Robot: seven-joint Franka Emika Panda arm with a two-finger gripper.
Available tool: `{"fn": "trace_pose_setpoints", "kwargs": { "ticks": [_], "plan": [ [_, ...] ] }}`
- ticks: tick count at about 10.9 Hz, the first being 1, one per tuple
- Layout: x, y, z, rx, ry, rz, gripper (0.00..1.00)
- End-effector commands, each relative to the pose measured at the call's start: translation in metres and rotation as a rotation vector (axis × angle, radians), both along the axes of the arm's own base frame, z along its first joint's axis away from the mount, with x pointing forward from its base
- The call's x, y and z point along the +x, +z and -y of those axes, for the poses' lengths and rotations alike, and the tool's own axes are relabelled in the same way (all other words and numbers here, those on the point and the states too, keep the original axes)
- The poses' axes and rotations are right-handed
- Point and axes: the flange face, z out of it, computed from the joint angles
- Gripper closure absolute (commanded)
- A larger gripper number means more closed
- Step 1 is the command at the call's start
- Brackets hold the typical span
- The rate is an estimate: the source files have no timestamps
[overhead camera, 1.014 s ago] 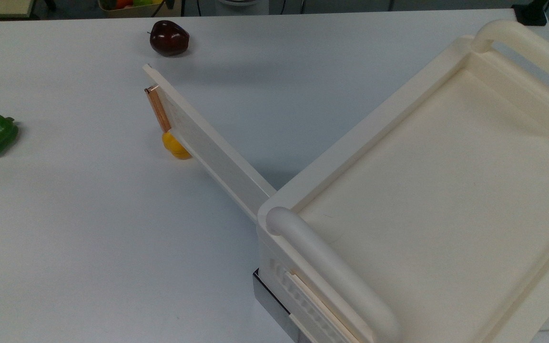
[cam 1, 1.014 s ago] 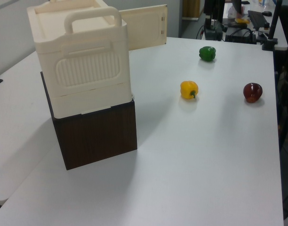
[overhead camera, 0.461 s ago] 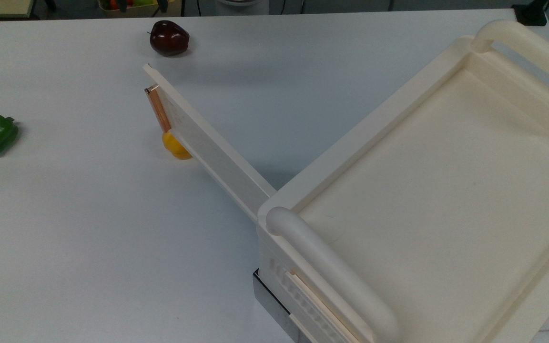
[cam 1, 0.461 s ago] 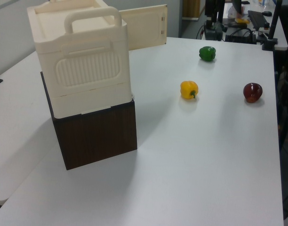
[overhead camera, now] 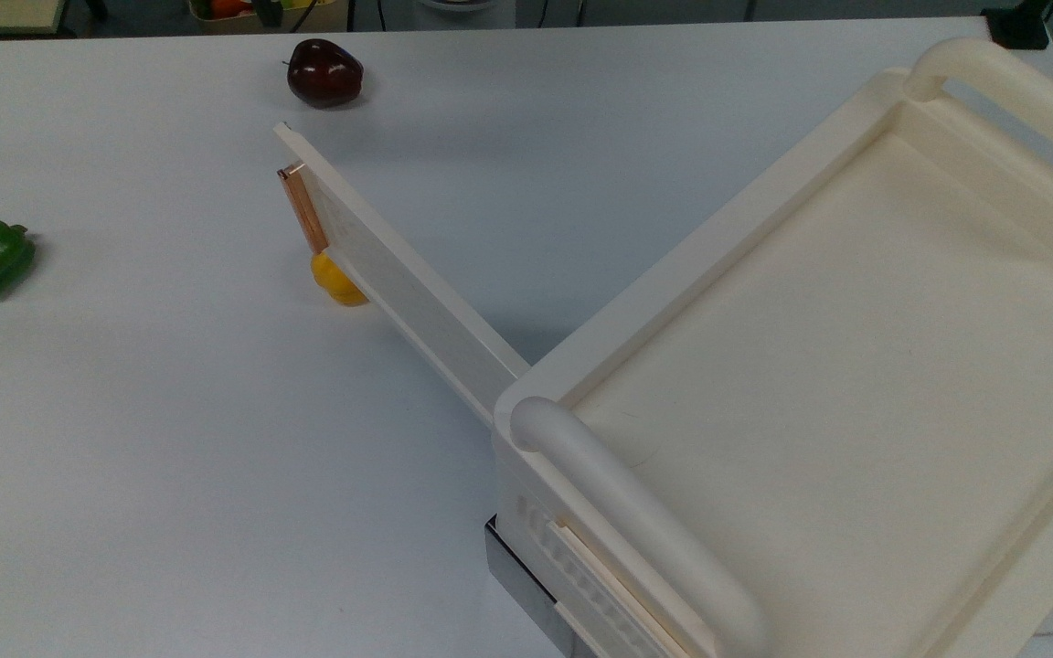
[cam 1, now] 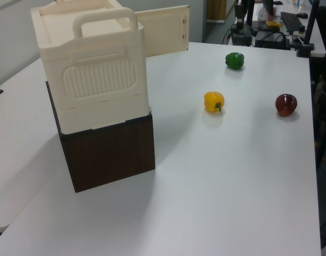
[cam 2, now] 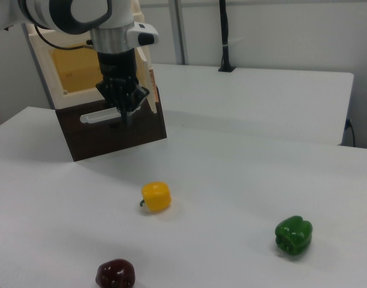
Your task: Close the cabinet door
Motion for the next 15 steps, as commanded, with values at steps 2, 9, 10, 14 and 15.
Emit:
{"fn": "trace_pose_setpoints", "kwargs": {
  "ticks": [2, 9, 10, 14, 15],
  "plan": [
    [0.012, 0.012, 0.009, 0.046, -0.161, 0.136, 1.00],
    [0.060, 0.025, 0.038, 0.256, -0.602, 0.474, 1.00],
    [0.066, 0.027, 0.039, 0.281, -0.640, 0.524, 1.00],
    [0.102, 0.009, 0.017, 0.369, -0.788, 0.657, 1.00],
    [0.108, 0.003, 0.004, 0.382, -0.796, 0.658, 1.00]
  ]
}}
